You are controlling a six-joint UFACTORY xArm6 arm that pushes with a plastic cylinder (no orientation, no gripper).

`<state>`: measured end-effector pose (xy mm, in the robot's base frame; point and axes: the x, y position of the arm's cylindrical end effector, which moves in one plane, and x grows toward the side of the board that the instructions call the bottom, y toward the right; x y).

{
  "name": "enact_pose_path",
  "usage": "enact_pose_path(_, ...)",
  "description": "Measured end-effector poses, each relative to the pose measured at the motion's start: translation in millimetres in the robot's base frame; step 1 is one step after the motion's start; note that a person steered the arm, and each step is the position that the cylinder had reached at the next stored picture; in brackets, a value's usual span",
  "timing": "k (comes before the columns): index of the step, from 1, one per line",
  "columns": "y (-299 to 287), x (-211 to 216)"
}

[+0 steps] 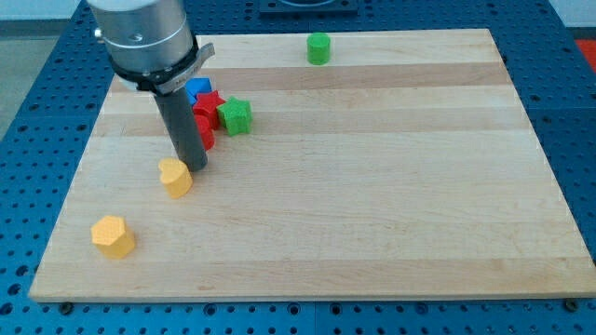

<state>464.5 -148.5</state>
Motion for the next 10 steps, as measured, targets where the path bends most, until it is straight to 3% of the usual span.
enact_pose_path(8, -58.1, 32.7)
enact_pose_path(10, -58.1, -35.4)
